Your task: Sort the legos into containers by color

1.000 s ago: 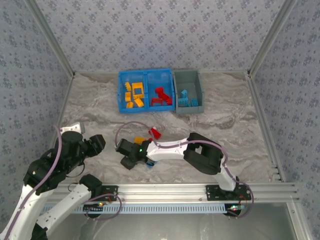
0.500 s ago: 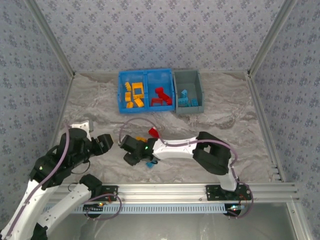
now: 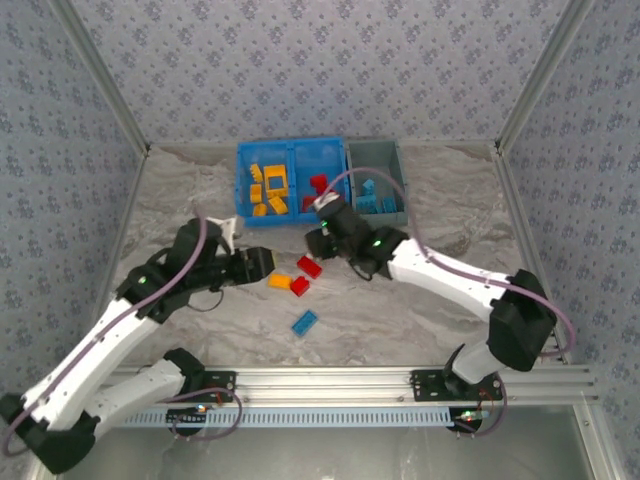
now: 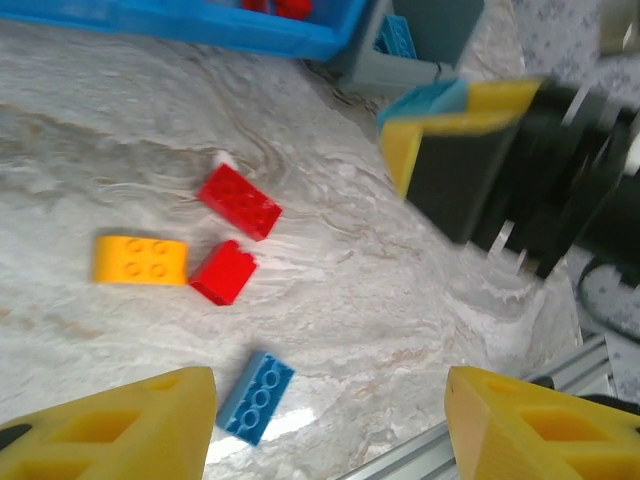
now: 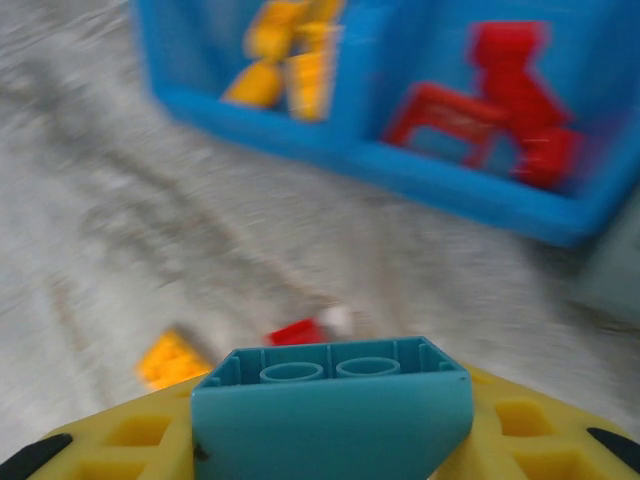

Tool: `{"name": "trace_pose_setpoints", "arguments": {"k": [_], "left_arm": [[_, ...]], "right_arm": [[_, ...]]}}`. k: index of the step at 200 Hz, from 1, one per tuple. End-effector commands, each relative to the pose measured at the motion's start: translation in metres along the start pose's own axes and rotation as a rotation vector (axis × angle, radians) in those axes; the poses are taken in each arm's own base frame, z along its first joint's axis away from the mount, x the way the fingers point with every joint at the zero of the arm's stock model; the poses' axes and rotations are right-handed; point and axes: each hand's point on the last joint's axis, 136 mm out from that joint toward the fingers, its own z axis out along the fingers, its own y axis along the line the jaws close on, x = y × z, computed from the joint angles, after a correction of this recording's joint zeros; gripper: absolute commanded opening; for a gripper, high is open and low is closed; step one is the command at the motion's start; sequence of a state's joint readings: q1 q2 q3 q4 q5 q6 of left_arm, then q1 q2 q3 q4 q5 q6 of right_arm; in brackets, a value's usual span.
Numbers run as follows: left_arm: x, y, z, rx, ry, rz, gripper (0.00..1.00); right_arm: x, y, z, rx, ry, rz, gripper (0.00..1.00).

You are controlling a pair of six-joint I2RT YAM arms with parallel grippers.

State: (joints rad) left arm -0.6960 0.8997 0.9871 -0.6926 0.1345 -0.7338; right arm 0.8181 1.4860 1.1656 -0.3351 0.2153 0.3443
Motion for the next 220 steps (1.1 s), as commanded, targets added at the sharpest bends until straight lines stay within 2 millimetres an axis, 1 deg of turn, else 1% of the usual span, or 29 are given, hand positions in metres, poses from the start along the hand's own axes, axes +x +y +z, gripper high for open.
{"name": "trace_pose_setpoints", "arguments": {"k": [1, 14, 29, 32, 34, 36, 39, 51, 58, 73, 83, 98, 117, 125, 146, 167, 198, 220], "left_arm": [[-0.027, -0.045, 0.016, 0.066, -0.088, 0.087, 0.61], [-0.028, -0.056, 0.033, 0.036, -0.103, 0.121, 0.61], [-0.029, -0.064, 0.053, 0.01, -0.12, 0.128, 0.6], [-0.029, -0.066, 0.057, 0.009, -0.123, 0.128, 0.6], [-0.029, -0.067, 0.059, 0.008, -0.126, 0.127, 0.6], [-0.029, -0.067, 0.062, 0.004, -0.125, 0.127, 0.6], [-0.028, -0.068, 0.067, 0.001, -0.124, 0.126, 0.6], [-0.028, -0.074, 0.08, -0.001, -0.123, 0.126, 0.6], [-0.027, -0.079, 0.087, -0.001, -0.119, 0.134, 0.6], [-0.027, -0.089, 0.097, -0.007, -0.117, 0.157, 0.59], [-0.027, -0.096, 0.101, -0.007, -0.114, 0.175, 0.59], [-0.027, -0.102, 0.105, -0.007, -0.113, 0.192, 0.59], [-0.028, -0.104, 0.107, -0.009, -0.113, 0.196, 0.59], [-0.028, -0.104, 0.107, -0.01, -0.112, 0.198, 0.59], [-0.028, -0.104, 0.107, -0.014, -0.11, 0.204, 0.59], [-0.028, -0.104, 0.107, -0.016, -0.108, 0.208, 0.6], [-0.028, -0.105, 0.107, -0.014, -0.099, 0.213, 0.6], [-0.026, -0.105, 0.108, -0.014, -0.094, 0.214, 0.6]], "right_arm": [[0.016, -0.065, -0.003, 0.163, 0.078, 0.085, 0.46], [0.017, -0.097, 0.001, 0.228, 0.1, 0.124, 0.46], [0.014, -0.125, 0.011, 0.282, 0.124, 0.147, 0.46], [0.016, -0.13, 0.014, 0.291, 0.135, 0.149, 0.46], [0.018, -0.133, 0.016, 0.296, 0.142, 0.15, 0.46], [0.009, -0.135, 0.018, 0.297, 0.127, 0.154, 0.46], [0.005, -0.139, 0.021, 0.303, 0.128, 0.156, 0.46], [-0.001, -0.153, 0.035, 0.327, 0.145, 0.166, 0.45], [-0.002, -0.162, 0.046, 0.349, 0.164, 0.166, 0.45], [-0.01, -0.179, 0.064, 0.394, 0.18, 0.162, 0.45], [-0.011, -0.189, 0.078, 0.423, 0.205, 0.158, 0.44], [-0.019, -0.199, 0.095, 0.451, 0.224, 0.149, 0.44], [-0.027, -0.21, 0.115, 0.469, 0.243, 0.15, 0.44], [-0.023, -0.214, 0.122, 0.477, 0.274, 0.146, 0.44], [-0.025, -0.224, 0.139, 0.495, 0.293, 0.139, 0.44], [-0.028, -0.233, 0.149, 0.52, 0.31, 0.124, 0.45], [-0.039, -0.237, 0.16, 0.51, 0.293, 0.097, 0.47], [-0.039, -0.242, 0.167, 0.509, 0.308, 0.099, 0.48]]}}
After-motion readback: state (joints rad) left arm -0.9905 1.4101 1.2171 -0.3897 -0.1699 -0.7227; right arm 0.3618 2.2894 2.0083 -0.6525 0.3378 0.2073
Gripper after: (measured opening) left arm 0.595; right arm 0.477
